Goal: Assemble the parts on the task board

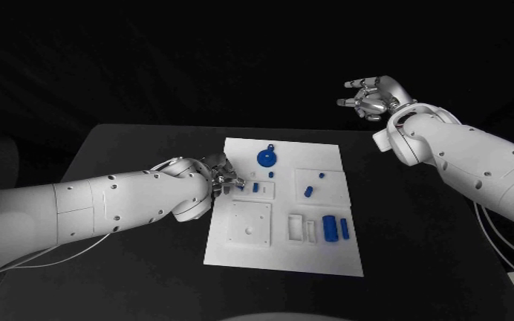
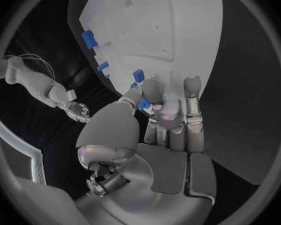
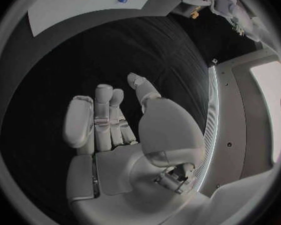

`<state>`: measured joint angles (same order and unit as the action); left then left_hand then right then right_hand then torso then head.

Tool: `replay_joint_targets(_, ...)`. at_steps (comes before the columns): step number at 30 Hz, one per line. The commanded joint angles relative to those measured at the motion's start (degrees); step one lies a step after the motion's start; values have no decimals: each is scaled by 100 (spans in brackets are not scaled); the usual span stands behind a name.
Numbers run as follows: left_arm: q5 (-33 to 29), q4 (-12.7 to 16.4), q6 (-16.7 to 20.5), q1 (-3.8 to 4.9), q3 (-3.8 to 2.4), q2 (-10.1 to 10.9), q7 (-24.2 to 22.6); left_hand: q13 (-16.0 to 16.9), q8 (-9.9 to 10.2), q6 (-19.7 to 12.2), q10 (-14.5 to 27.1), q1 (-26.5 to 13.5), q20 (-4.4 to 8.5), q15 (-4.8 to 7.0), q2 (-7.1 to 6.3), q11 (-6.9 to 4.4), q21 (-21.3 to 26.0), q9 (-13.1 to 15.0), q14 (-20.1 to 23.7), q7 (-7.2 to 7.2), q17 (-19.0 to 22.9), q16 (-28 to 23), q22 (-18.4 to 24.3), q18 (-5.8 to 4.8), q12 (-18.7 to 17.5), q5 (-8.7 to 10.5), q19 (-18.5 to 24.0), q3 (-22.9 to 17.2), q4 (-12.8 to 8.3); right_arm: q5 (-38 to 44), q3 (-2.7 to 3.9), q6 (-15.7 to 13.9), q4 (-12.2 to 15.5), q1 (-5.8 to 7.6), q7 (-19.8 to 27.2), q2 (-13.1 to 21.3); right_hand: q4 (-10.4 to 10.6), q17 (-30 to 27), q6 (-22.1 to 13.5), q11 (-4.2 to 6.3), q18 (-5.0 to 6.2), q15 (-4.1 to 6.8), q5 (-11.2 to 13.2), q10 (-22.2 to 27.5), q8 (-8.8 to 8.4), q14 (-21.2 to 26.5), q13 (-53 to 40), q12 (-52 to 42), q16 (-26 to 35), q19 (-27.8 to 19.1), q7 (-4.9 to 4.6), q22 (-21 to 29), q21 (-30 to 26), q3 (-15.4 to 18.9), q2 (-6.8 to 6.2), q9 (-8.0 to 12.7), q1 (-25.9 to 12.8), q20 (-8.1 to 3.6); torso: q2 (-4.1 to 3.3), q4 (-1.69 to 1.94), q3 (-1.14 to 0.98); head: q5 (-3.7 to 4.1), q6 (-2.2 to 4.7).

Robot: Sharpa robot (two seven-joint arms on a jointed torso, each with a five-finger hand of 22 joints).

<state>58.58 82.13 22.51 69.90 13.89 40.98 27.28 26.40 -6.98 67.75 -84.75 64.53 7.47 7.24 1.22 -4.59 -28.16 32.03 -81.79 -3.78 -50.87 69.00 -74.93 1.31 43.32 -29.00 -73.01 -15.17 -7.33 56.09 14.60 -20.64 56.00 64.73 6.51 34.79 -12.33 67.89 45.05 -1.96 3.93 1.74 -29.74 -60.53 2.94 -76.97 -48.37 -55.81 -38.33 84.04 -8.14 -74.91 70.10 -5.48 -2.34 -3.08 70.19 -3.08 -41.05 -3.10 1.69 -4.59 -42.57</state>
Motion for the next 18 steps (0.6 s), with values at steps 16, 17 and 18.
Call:
replay_joint_targets(16, 232, -183, -43, -102, -4, -130, 28, -18, 7, 731, -187, -11, -52, -28, 68, -89, -33, 2320, -24, 627, 35, -41, -108, 87, 25, 0, -3, -87, -49, 30, 2, 73, 22, -4, 20, 16, 3, -8, 28, 15, 32, 17, -34, 23, 18, 32, 0, 1, 18, 262, -1, -959, -12, -38, 2, -8, -49, 1, -3, 5, 0, 13, -3)
replay_joint_targets(17, 233, -188, -52, -104, -4, -135, 29, -18, 7, 731, -187, -11, -52, -28, 68, -89, -33, 2320, -24, 627, 35, -41, -108, 87, 25, 0, -3, -87, -49, 30, 2, 74, 22, -5, 19, 17, 3, -8, 28, 15, 32, 17, -34, 23, 18, 32, 0, 1, 18, 262, -1, -959, -12, -38, 2, -8, -49, 1, -3, 5, 0, 13, -3)
replay_joint_targets(18, 233, -192, -60, -106, -4, -140, 30, -18, 7, 731, -187, -11, -52, -28, 68, -89, -33, 2320, -24, 627, 35, -41, -108, 87, 25, 0, -3, -87, -49, 30, 2, 75, 22, -5, 18, 17, 3, -8, 28, 15, 32, 17, -34, 23, 18, 32, 0, 1, 18, 262, -1, -959, -12, -38, 2, -8, -49, 1, -3, 4, 0, 9, 2)
